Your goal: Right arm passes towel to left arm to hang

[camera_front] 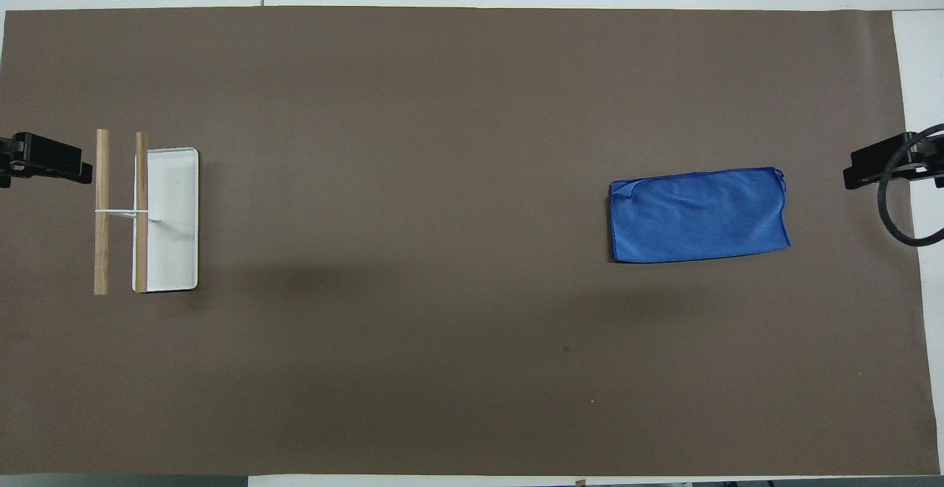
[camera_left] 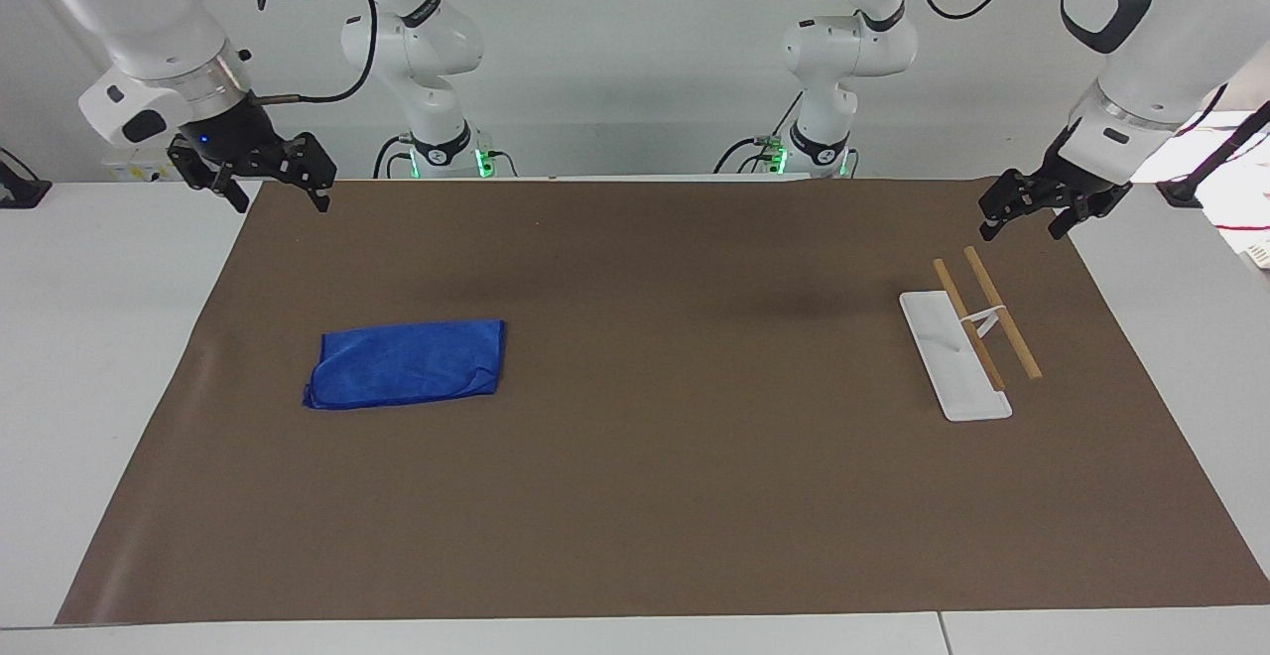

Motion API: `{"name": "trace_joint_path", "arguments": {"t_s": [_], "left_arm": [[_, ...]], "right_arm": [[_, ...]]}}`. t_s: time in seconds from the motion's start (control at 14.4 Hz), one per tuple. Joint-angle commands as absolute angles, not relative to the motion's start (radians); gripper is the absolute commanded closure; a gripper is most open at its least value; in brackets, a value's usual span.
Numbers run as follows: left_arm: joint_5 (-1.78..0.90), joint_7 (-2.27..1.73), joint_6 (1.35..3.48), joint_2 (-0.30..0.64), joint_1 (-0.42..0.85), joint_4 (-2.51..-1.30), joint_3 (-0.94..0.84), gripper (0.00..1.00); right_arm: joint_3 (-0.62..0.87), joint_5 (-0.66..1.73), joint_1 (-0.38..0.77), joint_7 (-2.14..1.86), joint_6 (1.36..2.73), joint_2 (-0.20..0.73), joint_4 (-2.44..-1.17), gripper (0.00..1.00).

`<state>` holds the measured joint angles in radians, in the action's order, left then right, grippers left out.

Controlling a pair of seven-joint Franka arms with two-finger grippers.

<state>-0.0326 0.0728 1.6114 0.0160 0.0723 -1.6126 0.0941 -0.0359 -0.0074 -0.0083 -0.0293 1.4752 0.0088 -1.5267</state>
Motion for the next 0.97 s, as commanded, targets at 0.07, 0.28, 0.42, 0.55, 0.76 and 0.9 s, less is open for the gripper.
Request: {"name": "trace_joint_path", "arguments": {"t_s": [0.07, 0.28, 0.42, 0.55, 0.76, 0.9], "left_arm": [[-0.014, 0.072, 1.609, -0.012, 0.074, -1.641, 0.095, 0.00], [-0.014, 0.072, 1.609, -0.011, 0.074, -1.641, 0.095, 0.00], [-0.014, 0.072, 1.609, -0.011, 0.074, -1.641, 0.095, 0.00], [-0.014, 0.072, 1.609, -0.012, 0.074, -1.641, 0.095, 0.00], [-0.014, 0.072, 1.608, -0.011, 0.074, -1.641, 0.095, 0.00], [-0.014, 0.074, 1.609, -0.011, 0.074, -1.641, 0.095, 0.00]], "right_arm": [[-0.032, -0.003, -0.035, -0.031, 1.570, -0.050, -1.651, 0.00], [-0.032, -0.002, -0.034, -0.032, 1.815, -0.128, -1.867, 0.00], [-0.032, 0.002, -0.035, -0.049, 1.920, -0.164, -1.997, 0.00], [-0.034, 0.003, -0.032, -0.103, 2.012, -0.120, -2.063, 0.00], [-0.032, 0.003, -0.032, -0.155, 2.251, -0.011, -2.152, 0.00], [-0.031, 0.011, -0.028, -0.170, 2.313, 0.041, -2.166, 0.00]]}}
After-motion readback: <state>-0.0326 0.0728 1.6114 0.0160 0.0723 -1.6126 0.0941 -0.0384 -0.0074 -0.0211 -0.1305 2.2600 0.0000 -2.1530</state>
